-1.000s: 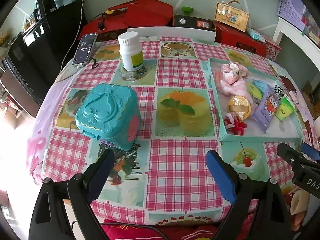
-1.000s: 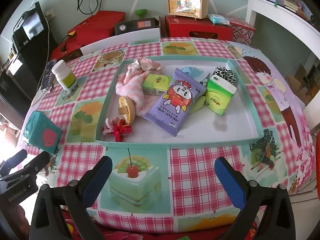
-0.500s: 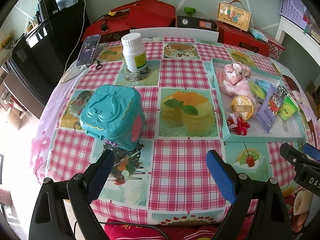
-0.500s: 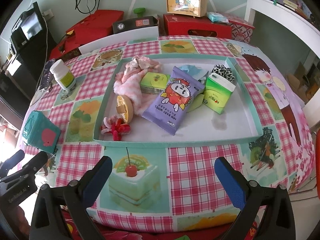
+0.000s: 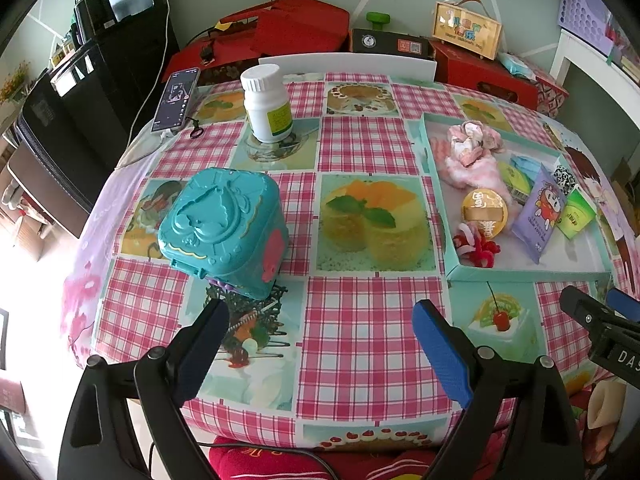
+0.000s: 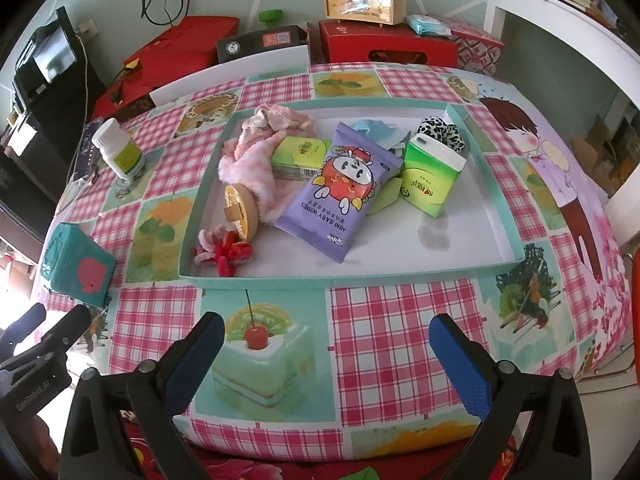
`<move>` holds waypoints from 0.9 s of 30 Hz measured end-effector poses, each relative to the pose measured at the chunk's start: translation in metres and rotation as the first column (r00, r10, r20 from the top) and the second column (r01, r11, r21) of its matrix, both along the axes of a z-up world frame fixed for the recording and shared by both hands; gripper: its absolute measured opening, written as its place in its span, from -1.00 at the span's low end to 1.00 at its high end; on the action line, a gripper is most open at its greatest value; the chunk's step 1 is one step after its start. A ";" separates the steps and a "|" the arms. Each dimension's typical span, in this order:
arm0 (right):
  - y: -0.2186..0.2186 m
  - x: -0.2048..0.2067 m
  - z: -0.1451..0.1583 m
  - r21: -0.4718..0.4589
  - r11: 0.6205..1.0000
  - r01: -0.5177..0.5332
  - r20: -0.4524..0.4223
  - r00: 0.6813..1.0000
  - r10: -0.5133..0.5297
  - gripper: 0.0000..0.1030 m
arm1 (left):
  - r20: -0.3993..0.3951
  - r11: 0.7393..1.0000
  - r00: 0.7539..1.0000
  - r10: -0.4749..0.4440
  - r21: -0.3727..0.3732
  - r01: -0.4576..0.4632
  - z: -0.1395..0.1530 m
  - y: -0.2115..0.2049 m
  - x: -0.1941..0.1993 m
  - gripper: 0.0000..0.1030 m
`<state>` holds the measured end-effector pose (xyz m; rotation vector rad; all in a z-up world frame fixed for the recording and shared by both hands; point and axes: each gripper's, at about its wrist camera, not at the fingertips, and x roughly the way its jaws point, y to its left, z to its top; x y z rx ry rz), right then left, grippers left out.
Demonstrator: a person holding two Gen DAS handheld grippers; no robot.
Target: Organize soft objects
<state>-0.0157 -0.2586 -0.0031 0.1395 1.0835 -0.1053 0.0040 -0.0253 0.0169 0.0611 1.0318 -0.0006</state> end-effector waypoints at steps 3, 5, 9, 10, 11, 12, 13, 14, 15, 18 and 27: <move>0.000 0.000 -0.001 -0.001 1.000 0.000 -0.001 1.000 0.000 1.00 | -0.001 1.000 1.000 -0.004 0.000 0.004 0.000 0.000 0.000 0.80; 0.000 0.001 -0.002 0.003 1.000 0.001 -0.009 1.000 -0.001 1.00 | -0.001 1.000 1.000 -0.003 0.000 0.003 0.000 0.000 0.000 0.80; -0.002 0.001 -0.004 0.011 1.000 0.006 -0.021 1.000 -0.006 1.00 | -0.002 1.000 1.000 -0.002 0.000 0.002 0.000 -0.001 0.000 0.80; -0.002 0.001 -0.004 0.011 1.000 0.007 -0.022 1.000 -0.007 1.00 | -0.003 1.000 1.000 -0.002 -0.001 0.002 0.000 -0.001 0.000 0.80; -0.002 0.001 -0.004 0.011 1.000 0.007 -0.021 1.000 -0.007 1.00 | -0.002 1.000 1.000 -0.002 -0.001 0.002 0.001 -0.001 0.000 0.80; -0.002 0.001 -0.004 0.010 1.000 0.008 -0.021 1.000 -0.007 1.00 | -0.002 1.000 1.000 -0.003 -0.001 0.003 0.000 -0.001 0.000 0.80; -0.002 0.001 -0.004 0.010 1.000 0.008 -0.021 1.000 -0.007 1.00 | -0.002 1.000 1.000 -0.003 0.000 0.003 0.000 -0.001 0.000 0.80; -0.002 0.001 -0.004 0.011 1.000 0.007 -0.021 1.000 -0.007 1.00 | -0.002 1.000 1.000 -0.002 0.000 0.002 0.000 -0.001 0.000 0.80; -0.002 0.001 -0.004 0.011 1.000 0.007 -0.022 1.000 -0.007 1.00 | -0.002 1.000 1.000 -0.003 -0.001 0.003 0.000 -0.001 0.000 0.80; -0.002 0.000 -0.004 0.012 1.000 0.009 -0.021 1.000 -0.009 1.00 | -0.002 1.000 1.000 -0.003 -0.001 0.003 0.000 -0.001 0.000 0.80; -0.002 0.001 -0.004 0.012 1.000 0.006 -0.023 1.000 -0.006 1.00 | -0.004 1.000 1.000 -0.002 -0.005 0.002 -0.001 -0.001 -0.001 0.80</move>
